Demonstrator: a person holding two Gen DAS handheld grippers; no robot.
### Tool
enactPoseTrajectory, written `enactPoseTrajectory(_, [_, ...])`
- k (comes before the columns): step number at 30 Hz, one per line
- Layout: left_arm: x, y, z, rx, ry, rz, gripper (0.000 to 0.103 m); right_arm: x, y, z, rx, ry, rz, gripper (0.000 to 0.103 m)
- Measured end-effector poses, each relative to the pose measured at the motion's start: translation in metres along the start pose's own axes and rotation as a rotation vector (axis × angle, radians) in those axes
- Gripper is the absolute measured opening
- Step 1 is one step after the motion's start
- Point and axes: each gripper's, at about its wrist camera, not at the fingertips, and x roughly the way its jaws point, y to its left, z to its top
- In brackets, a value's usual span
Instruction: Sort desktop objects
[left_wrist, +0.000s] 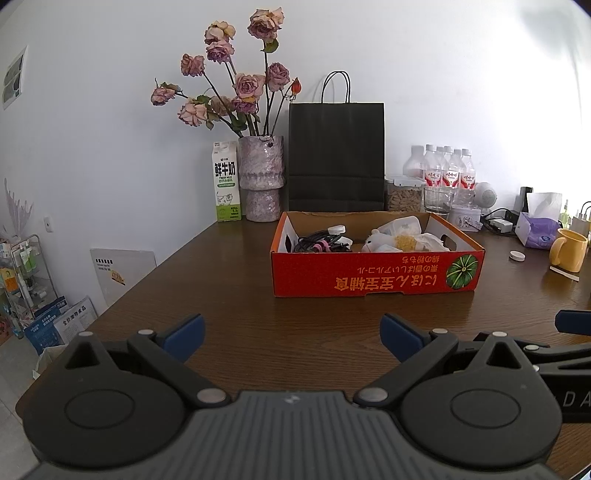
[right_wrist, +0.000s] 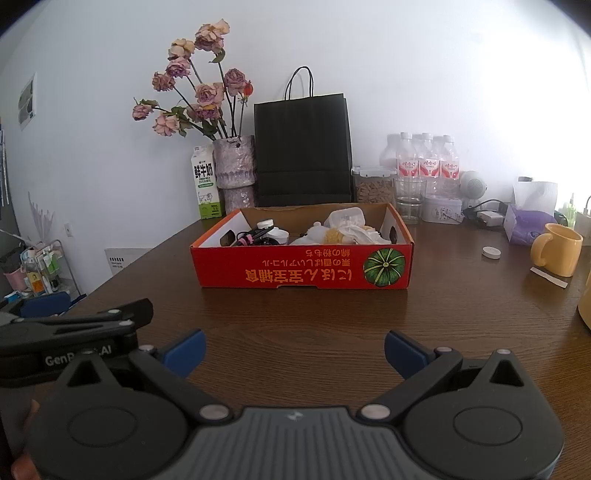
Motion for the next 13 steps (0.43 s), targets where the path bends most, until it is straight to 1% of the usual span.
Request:
enactPoseTrajectory(8, [0.001,0.0007,0.0012,0.001,0.003,0.001,0.103,0.0002,0.0002,0.0007,0.001,0.0,0.0,0.103])
enactPoseTrajectory(13, [0.0024,0.002,0.0015,-0.008,0.008,-0.011,0.103,0.0015,-0.0005,0.0007,0.002,0.001,-0.003,0.103])
